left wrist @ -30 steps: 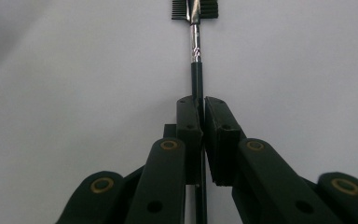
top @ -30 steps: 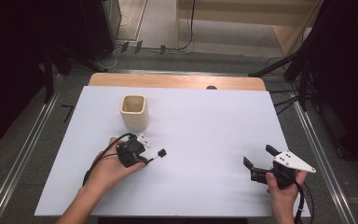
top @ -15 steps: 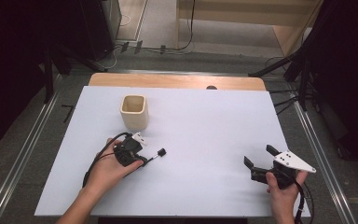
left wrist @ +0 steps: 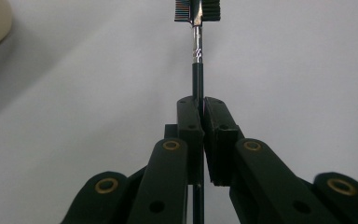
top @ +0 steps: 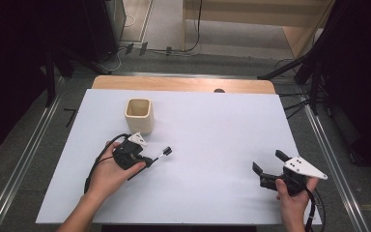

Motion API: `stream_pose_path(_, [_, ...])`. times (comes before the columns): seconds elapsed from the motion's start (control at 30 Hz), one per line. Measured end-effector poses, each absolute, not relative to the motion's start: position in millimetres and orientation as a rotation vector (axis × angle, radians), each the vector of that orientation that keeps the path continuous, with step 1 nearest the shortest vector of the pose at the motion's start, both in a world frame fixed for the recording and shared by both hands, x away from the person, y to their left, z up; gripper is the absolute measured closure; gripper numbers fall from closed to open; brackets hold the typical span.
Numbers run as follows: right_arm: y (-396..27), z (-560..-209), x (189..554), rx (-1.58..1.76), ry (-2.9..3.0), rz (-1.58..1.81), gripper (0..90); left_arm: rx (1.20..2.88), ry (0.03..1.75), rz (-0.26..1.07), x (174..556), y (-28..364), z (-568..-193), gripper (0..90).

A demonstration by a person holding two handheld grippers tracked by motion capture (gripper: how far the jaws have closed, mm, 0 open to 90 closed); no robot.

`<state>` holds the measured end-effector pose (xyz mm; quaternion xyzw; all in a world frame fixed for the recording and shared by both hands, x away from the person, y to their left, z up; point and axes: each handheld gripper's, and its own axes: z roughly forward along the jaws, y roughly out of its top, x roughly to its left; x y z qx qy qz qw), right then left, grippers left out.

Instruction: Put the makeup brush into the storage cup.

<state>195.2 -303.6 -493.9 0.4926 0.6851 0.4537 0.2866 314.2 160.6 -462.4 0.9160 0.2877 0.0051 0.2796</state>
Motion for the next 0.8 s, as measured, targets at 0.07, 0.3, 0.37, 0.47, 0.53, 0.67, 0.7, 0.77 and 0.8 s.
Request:
stream_pose_path(0.07, [-303.7,-493.8,195.2,1.317,1.830,1.212,5.3,2.429,0.775,0.019,314.4,162.3,-460.7,86.9])
stream_pose_path(0.3, [-303.1,-494.1,195.4,1.317,1.831,1.212,5.3,2.343,0.769,0.033,315.0,168.4,-454.3,86.9])
stream_pose_path(0.37, [-302.9,-494.2,195.4,1.317,1.832,1.212,5.3,2.323,0.770,0.048,314.6,170.1,-452.2,86.9])
stream_pose_path(0.47, [-302.9,-494.3,195.2,1.319,1.832,1.213,5.3,2.284,0.765,0.052,314.5,172.9,-449.3,86.9])
stream_pose_path(0.53, [-302.9,-494.3,195.2,1.318,1.833,1.213,5.3,2.261,0.760,0.053,314.9,175.1,-447.6,86.9])
stream_pose_path(0.67, [-302.6,-494.5,195.2,1.316,1.834,1.217,5.3,2.223,0.760,0.048,315.9,179.4,-444.9,86.9])
stream_pose_path(0.7, [-302.4,-494.5,195.3,1.314,1.834,1.217,5.2,2.215,0.762,0.047,316.0,180.3,-444.2,86.9])
stream_pose_path(0.77, [-302.1,-494.5,195.3,1.313,1.834,1.220,5.2,2.197,0.758,0.050,316.1,182.0,-442.8,86.9])
stream_pose_path(0.8, [-302.0,-494.5,195.3,1.313,1.833,1.220,5.1,2.188,0.759,0.050,316.0,182.7,-441.9,86.9])
